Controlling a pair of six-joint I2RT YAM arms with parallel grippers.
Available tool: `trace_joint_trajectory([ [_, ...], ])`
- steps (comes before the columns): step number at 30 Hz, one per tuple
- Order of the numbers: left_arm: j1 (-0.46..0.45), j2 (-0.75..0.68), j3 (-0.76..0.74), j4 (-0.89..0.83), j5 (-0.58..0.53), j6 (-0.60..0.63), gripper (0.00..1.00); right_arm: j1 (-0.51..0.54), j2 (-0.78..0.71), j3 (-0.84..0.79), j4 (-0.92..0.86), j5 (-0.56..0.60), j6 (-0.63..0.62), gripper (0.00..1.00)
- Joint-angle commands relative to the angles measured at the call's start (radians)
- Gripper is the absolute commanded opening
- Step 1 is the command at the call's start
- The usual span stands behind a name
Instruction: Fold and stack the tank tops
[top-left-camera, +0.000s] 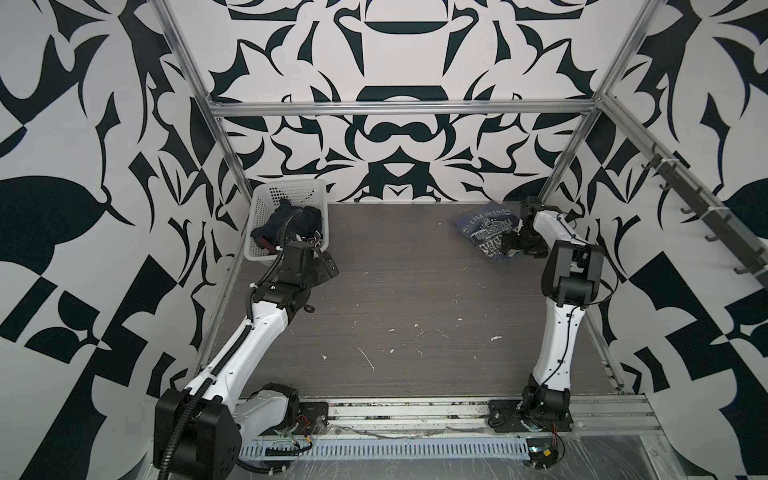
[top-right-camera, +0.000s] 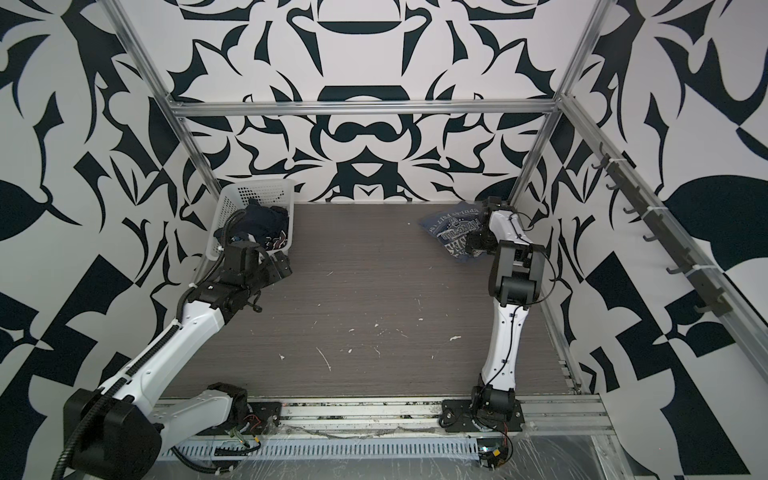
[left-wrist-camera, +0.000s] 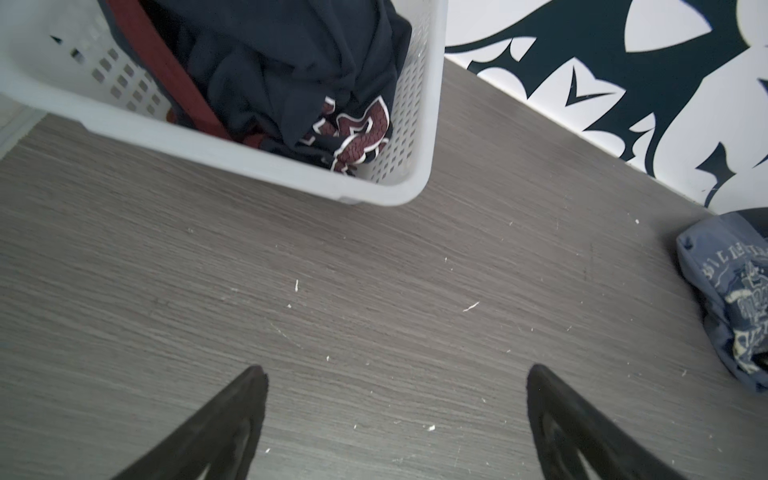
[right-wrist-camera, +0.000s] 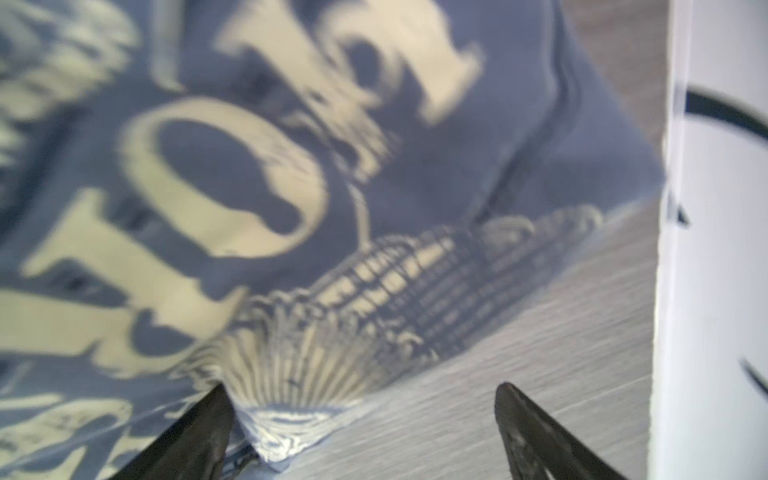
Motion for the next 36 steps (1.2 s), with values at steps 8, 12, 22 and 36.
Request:
trace_joint_trajectory([
  [8, 0.104, 0.255, 0.344, -0.2, -0.013, 0.054, 1.0, 0.111, -0.406, -0.173, 0.011, -0.087, 0.058, 1.0],
  [12, 0.165, 0.391, 0.498, -0.294, -0.06, 0.075, 1.0, 0.192, -0.605, -0.357, 0.105, -0.134, 0.116, 0.99],
  [22, 0.276, 0.755, 0.824, -0.331, -0.035, 0.112, 0.99, 0.307, -0.942, -0.773, 0.309, -0.321, 0.265, 1.0],
  [36, 0.305, 1.083, 1.158, -0.331, 0.047, 0.106, 0.07, 0.354, -1.133, -1.05, 0.367, -0.409, 0.313, 0.99],
])
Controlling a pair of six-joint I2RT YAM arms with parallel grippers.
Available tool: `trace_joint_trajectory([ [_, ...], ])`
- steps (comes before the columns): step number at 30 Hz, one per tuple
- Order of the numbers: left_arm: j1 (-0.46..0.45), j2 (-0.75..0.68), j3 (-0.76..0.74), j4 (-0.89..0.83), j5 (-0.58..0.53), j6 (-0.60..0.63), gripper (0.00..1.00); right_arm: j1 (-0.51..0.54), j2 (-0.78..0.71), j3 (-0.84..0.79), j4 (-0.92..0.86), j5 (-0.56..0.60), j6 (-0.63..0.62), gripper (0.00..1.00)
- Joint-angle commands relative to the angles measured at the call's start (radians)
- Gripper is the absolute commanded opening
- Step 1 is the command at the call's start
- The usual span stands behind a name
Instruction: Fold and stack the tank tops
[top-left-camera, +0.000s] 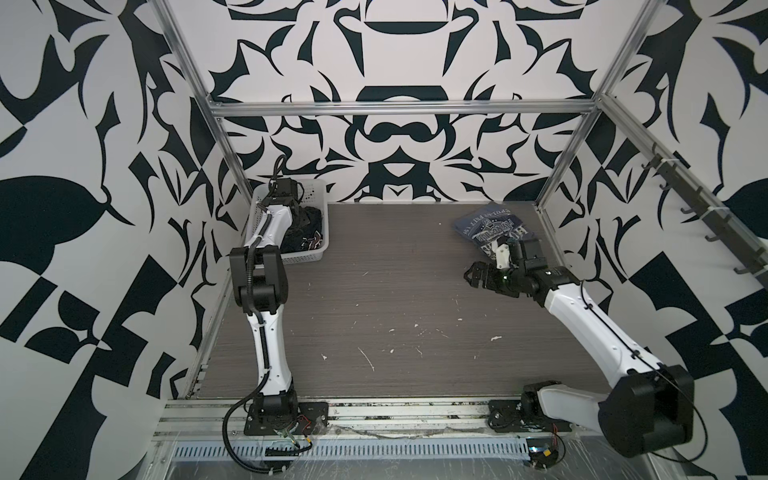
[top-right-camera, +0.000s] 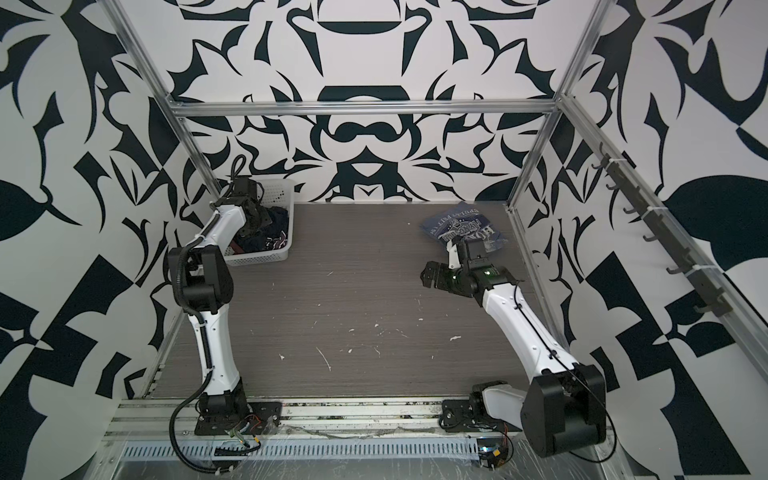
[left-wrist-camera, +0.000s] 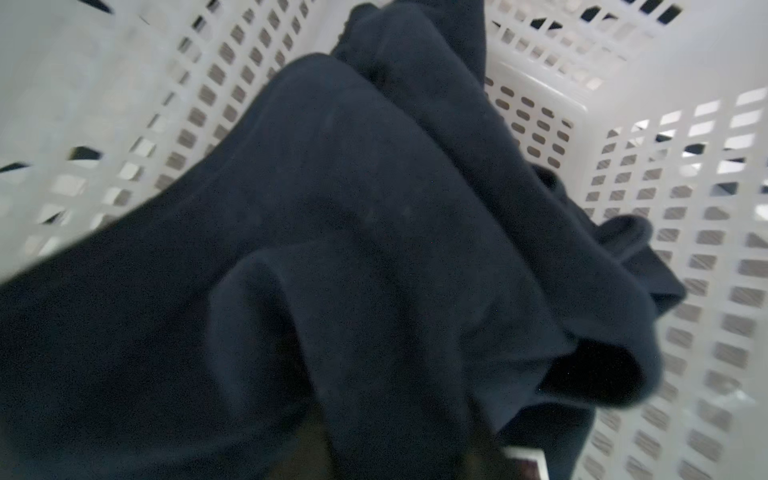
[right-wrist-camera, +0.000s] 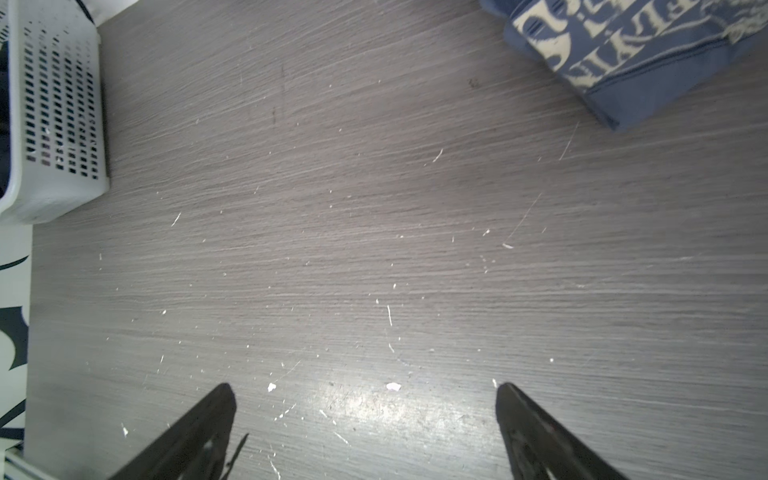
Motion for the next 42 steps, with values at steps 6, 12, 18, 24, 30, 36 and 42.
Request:
trace_joint_trajectory([
  [6, 0.001, -0.191, 0.058, 0.056, 0.1, 0.02, 0.0, 0.006, -0.078, -0.102, 0.021, -0.02, 0.006, 1.0],
  [12, -0.066, -0.432, 0.076, 0.141, 0.144, 0.065, 0.0, 0.006, -0.082, -0.11, 0.038, -0.018, 0.01, 1.0],
  [18, -0.248, -0.531, 0.243, 0.123, 0.141, 0.182, 0.0, 0.007, -0.085, -0.098, 0.061, -0.034, 0.031, 1.0],
  [24, -0.462, -0.551, 0.394, 0.098, 0.143, 0.223, 0.0, 0.006, -0.14, -0.072, 0.052, -0.033, 0.04, 0.99],
  [30, -0.53, -0.625, 0.202, 0.146, 0.232, 0.047, 0.0, 0.006, -0.217, -0.06, 0.042, -0.011, 0.046, 0.99],
  [36, -0.532, -0.685, -0.278, 0.26, 0.254, -0.172, 0.05, 0.006, -0.213, -0.063, 0.038, -0.021, 0.04, 0.99],
  [42, -0.533, -0.464, -0.297, 0.022, 0.331, -0.154, 0.53, 0.012, -0.128, -0.086, 0.055, -0.064, 0.054, 1.0],
])
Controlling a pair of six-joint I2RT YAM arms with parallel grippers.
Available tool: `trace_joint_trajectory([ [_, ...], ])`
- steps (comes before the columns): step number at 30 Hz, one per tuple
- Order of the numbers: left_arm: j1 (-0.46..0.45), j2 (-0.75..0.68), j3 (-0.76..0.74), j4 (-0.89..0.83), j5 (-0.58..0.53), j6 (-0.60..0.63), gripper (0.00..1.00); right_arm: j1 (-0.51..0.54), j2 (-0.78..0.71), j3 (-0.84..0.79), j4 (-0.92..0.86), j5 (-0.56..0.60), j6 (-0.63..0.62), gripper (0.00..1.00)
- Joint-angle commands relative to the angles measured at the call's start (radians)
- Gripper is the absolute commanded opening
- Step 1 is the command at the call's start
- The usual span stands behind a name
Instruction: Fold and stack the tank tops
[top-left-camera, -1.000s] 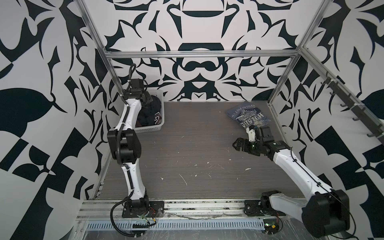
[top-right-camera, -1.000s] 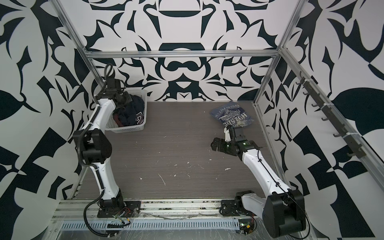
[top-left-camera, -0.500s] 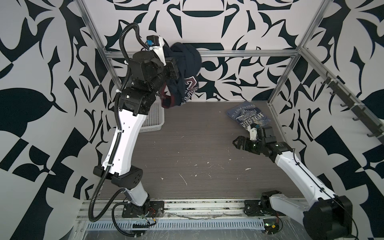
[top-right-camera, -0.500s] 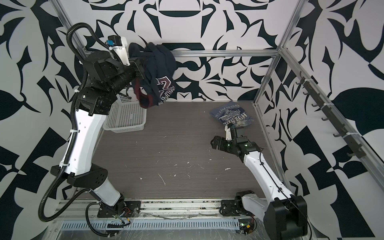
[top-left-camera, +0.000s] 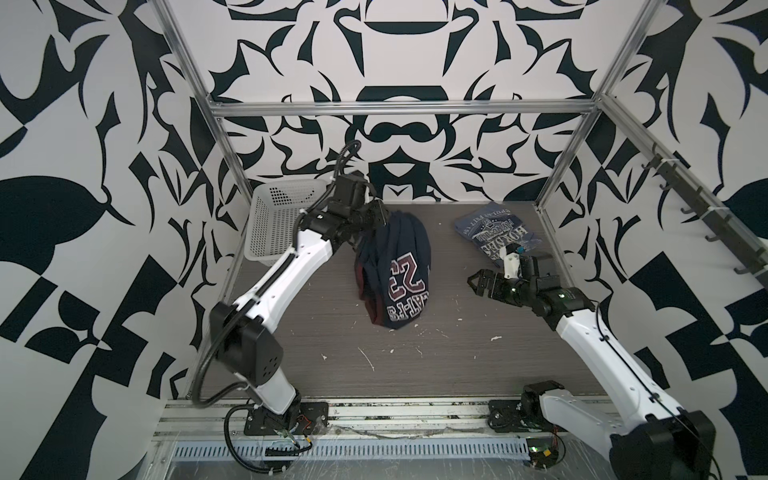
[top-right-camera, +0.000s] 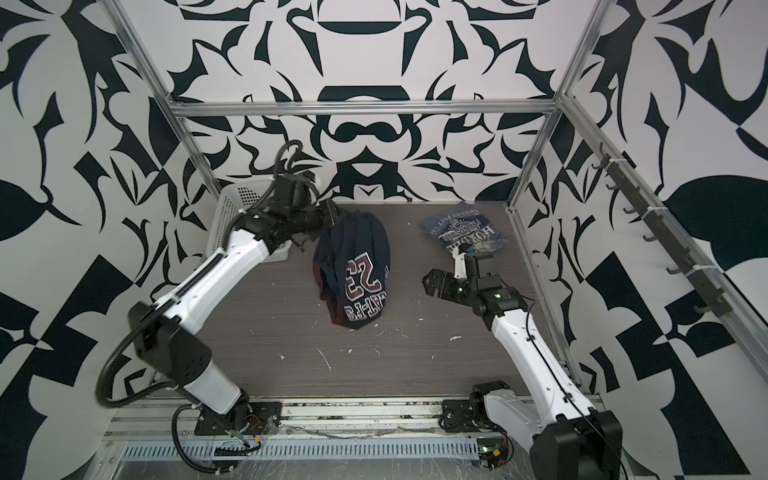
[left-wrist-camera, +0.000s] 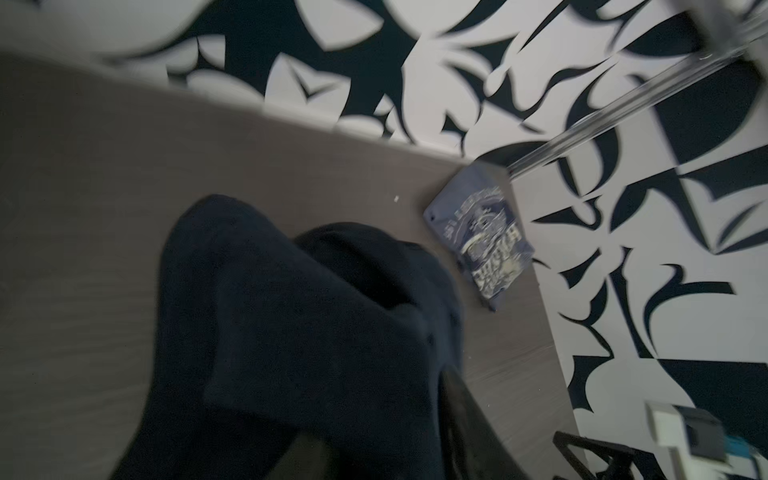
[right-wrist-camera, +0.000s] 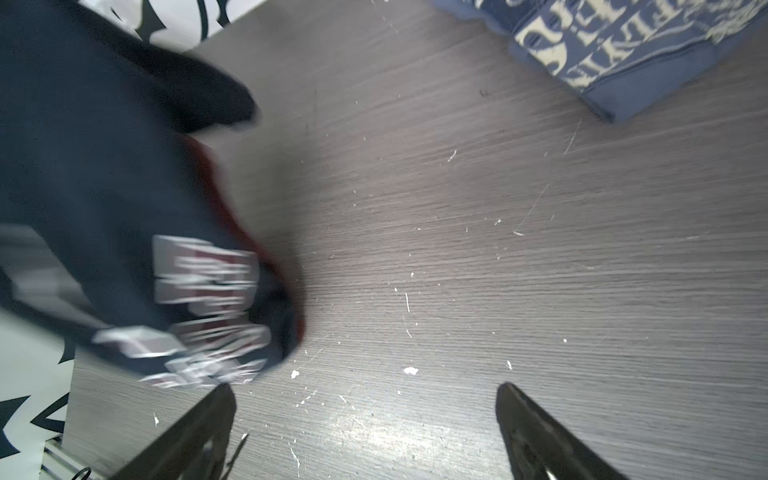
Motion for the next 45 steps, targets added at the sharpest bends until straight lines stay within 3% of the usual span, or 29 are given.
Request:
trace_joint_trajectory([
  [1, 0.001, 0.041, 0.014, -0.139, 0.015, -0.002, 0.59, 0.023, 0.036, 0.003, 0.023, -0.03, 0.016, 1.0],
  [4, 0.001, -0.066, -0.115, -0.07, -0.057, 0.011, 0.7, 0.108, 0.067, -0.015, 0.049, 0.01, 0.052, 0.99],
  [12, 0.002, -0.395, -0.438, 0.035, -0.177, 0.06, 0.73, 0.49, 0.229, -0.024, 0.183, 0.174, 0.217, 0.98],
  [15, 0.004, -0.48, -0.527, 0.049, -0.19, 0.065, 0.75, 0.566, 0.359, 0.002, 0.222, 0.183, 0.27, 0.96],
  [19, 0.004, -0.462, -0.557, 0.035, -0.168, 0.066, 0.75, 0.616, 0.517, 0.089, 0.198, 0.214, 0.261, 0.9],
  [25, -0.013, -0.232, -0.446, 0.018, -0.071, 0.073, 0.75, 0.591, 0.621, 0.161, 0.081, 0.356, 0.17, 0.78],
  [29, -0.022, -0.065, -0.359, 0.012, -0.08, 0.075, 0.75, 0.467, 0.655, 0.146, 0.063, 0.372, 0.109, 0.7],
  [34, -0.032, 0.085, -0.247, -0.025, -0.098, 0.098, 0.75, 0.267, 0.642, 0.127, 0.06, 0.325, 0.045, 0.69],
  [38, -0.038, 0.157, -0.187, -0.057, -0.116, 0.102, 0.73, 0.172, 0.613, 0.143, 0.037, 0.317, 0.003, 0.7],
  [43, -0.077, 0.229, -0.139, -0.061, -0.089, 0.11, 0.7, 0.157, 0.505, 0.122, 0.024, 0.272, 0.014, 0.74],
  [45, -0.078, 0.258, -0.121, -0.082, -0.116, 0.095, 0.64, 0.186, 0.448, 0.091, 0.037, 0.231, 0.045, 0.75],
])
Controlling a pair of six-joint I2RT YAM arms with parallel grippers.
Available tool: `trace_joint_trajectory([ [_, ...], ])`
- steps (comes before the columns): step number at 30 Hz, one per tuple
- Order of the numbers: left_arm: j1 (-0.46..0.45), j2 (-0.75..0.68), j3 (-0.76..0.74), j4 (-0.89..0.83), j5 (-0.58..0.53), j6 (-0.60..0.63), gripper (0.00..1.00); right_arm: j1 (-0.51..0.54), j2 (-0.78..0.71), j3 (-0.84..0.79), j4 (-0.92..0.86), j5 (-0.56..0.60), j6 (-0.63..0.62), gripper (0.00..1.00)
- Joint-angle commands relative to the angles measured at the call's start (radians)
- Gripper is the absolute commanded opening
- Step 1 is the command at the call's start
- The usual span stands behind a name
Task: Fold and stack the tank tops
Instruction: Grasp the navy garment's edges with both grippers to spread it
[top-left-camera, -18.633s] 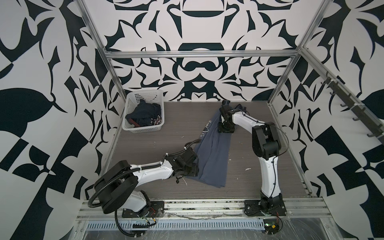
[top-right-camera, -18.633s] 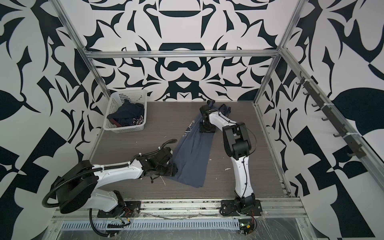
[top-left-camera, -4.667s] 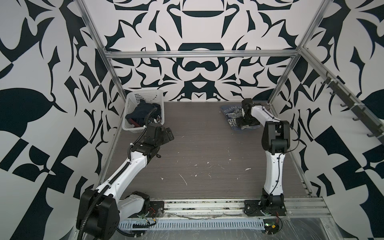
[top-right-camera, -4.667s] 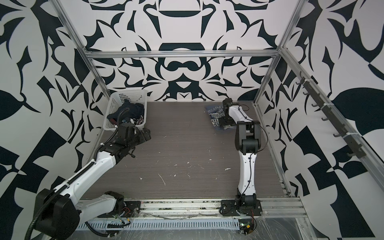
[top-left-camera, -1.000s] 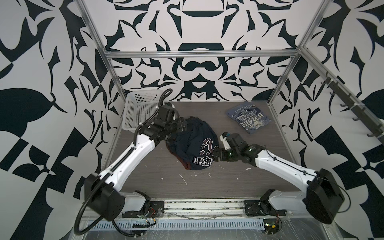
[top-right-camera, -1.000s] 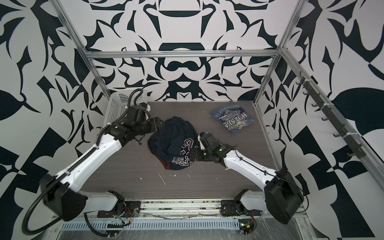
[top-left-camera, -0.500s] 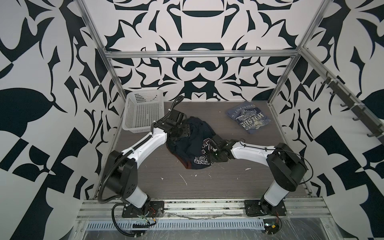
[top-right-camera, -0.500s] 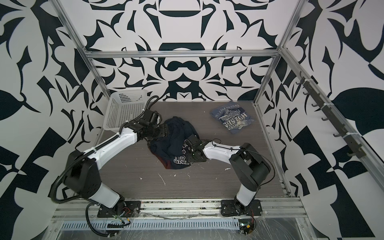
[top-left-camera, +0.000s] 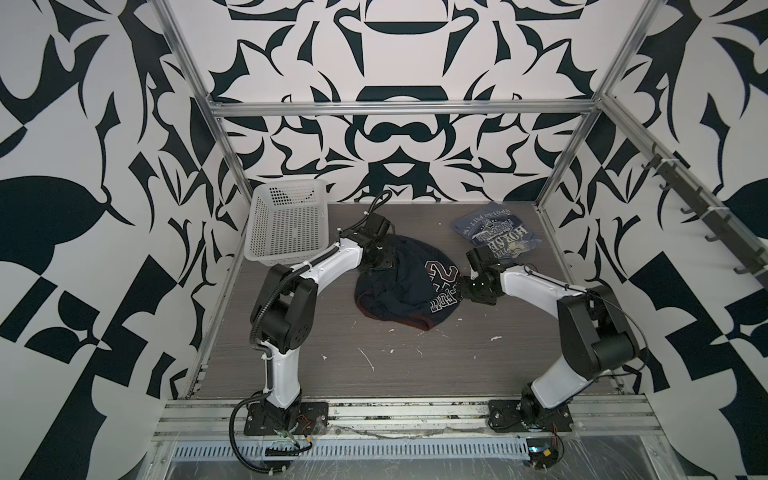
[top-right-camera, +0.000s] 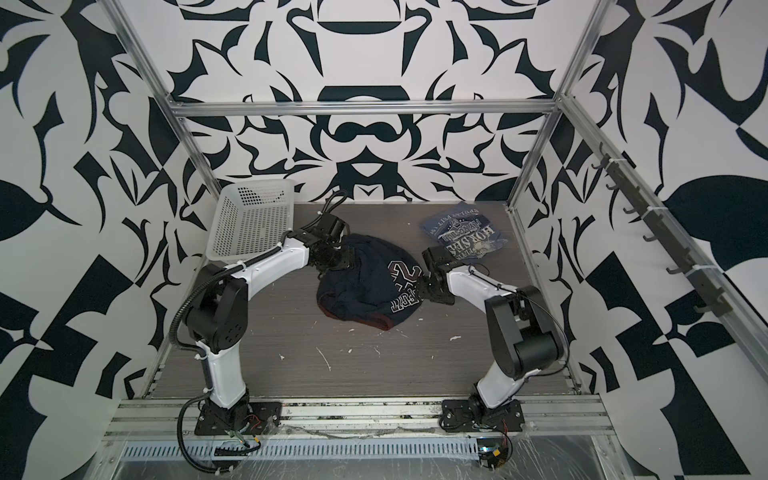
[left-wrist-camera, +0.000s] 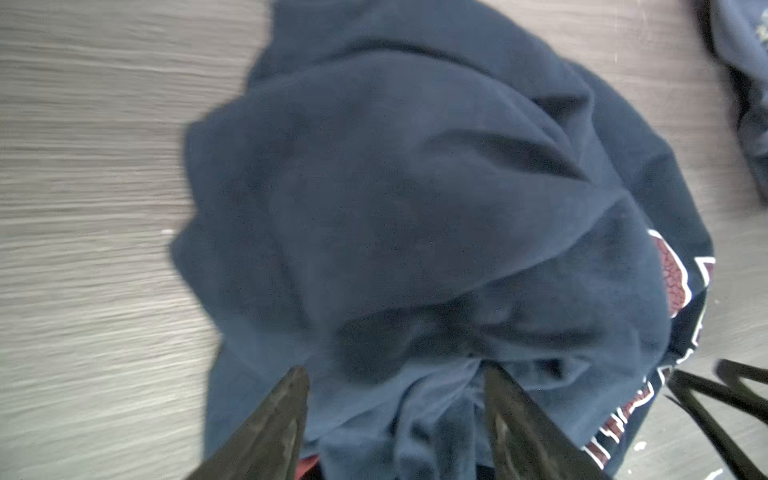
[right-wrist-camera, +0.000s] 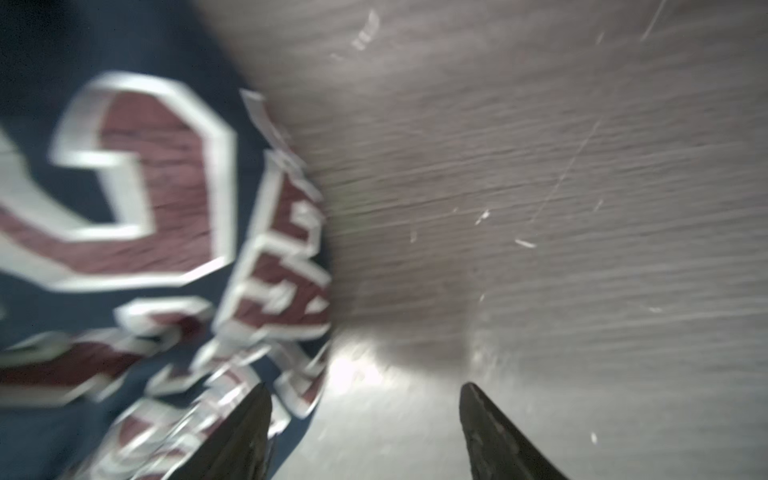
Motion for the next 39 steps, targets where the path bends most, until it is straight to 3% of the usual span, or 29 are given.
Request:
trace_joint_trajectory([
  [1, -0.012, 0.043, 0.031, -0.065, -0.038, -0.004, 0.61, 0.068, -0.117, -0.041, -0.014, -0.052, 0.036, 0.76],
  [5, -0.011, 0.054, 0.015, -0.05, -0.079, -0.003, 0.53, 0.267, -0.152, -0.057, 0.005, -0.017, 0.112, 0.8],
  [9, -0.009, 0.082, 0.028, -0.049, -0.085, 0.008, 0.46, 0.408, -0.079, -0.034, 0.045, -0.008, 0.182, 0.82],
  [16, -0.006, 0.099, 0.048, -0.032, -0.074, 0.002, 0.28, 0.459, 0.073, 0.001, -0.002, 0.1, 0.226, 0.78],
  [18, -0.004, 0.093, 0.045, -0.023, -0.078, 0.001, 0.22, 0.459, 0.1, 0.01, -0.007, 0.115, 0.206, 0.73],
  [22, 0.003, 0.027, 0.014, 0.009, -0.111, 0.006, 0.09, 0.459, 0.101, 0.027, -0.051, 0.214, 0.184, 0.48],
  [25, 0.011, -0.065, -0.026, 0.043, -0.139, 0.022, 0.04, 0.437, 0.054, 0.026, -0.111, 0.342, 0.156, 0.3],
  [30, 0.012, -0.239, -0.105, 0.109, -0.152, 0.051, 0.0, 0.277, -0.099, -0.032, -0.139, 0.369, 0.091, 0.0],
  [35, 0.012, -0.394, -0.162, 0.137, -0.088, 0.041, 0.0, 0.109, -0.294, -0.035, -0.171, 0.334, 0.011, 0.0],
  [39, 0.012, -0.525, -0.247, 0.214, 0.065, 0.001, 0.01, -0.004, -0.428, 0.032, -0.239, 0.325, -0.052, 0.0],
])
